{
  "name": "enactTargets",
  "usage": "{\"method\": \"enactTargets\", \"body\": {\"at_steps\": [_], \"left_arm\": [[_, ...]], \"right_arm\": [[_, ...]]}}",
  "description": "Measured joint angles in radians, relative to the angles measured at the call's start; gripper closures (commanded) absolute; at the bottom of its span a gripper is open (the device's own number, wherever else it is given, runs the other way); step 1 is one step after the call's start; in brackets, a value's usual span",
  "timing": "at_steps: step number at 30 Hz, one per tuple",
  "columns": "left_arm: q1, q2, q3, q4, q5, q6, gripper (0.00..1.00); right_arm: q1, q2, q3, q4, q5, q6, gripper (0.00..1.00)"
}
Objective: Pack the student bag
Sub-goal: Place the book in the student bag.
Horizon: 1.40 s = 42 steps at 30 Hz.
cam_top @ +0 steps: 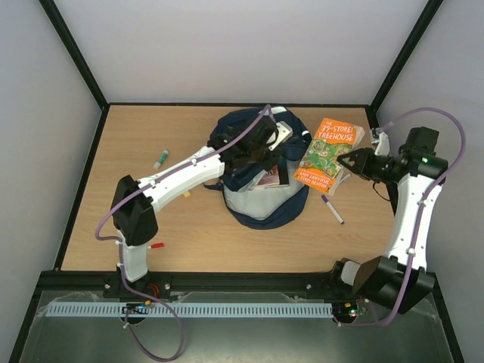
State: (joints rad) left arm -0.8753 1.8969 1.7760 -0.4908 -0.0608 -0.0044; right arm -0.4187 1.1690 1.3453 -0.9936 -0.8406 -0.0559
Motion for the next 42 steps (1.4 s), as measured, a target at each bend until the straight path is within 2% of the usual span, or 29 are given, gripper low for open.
{"method": "enactTargets", "body": {"at_steps": [5,10,14,21,28,35,42], "left_arm": [[0.030,0.016,0.014,0.000,0.058,-0.014,0.98],[0.034,0.056,0.069,-0.007,0.084,-0.049,0.98],[0.041,0.116,0.152,-0.011,0.088,-0.078,0.98],[0.048,0.127,0.170,-0.010,0.093,-0.102,0.98],[0.049,0.126,0.174,-0.014,0.114,-0.113,0.98],[0.049,0.100,0.156,-0.017,0.124,-0.124,0.98],[0.049,0.041,0.113,-0.018,0.121,-0.135,0.98]], "right_arm": [[0.000,0.074,-0.002,-0.091,-0.021,-0.039,0.99],[0.019,0.074,-0.058,-0.118,-0.026,-0.045,0.99],[0.087,0.079,-0.107,-0.131,-0.021,-0.041,0.99],[0.187,0.085,-0.208,-0.121,-0.009,-0.014,0.99],[0.351,0.037,-0.418,-0.024,0.010,0.058,0.99],[0.387,0.095,-0.426,0.123,-0.062,0.129,0.99],[0.437,0.205,-0.445,0.368,-0.099,0.235,0.99]]}}
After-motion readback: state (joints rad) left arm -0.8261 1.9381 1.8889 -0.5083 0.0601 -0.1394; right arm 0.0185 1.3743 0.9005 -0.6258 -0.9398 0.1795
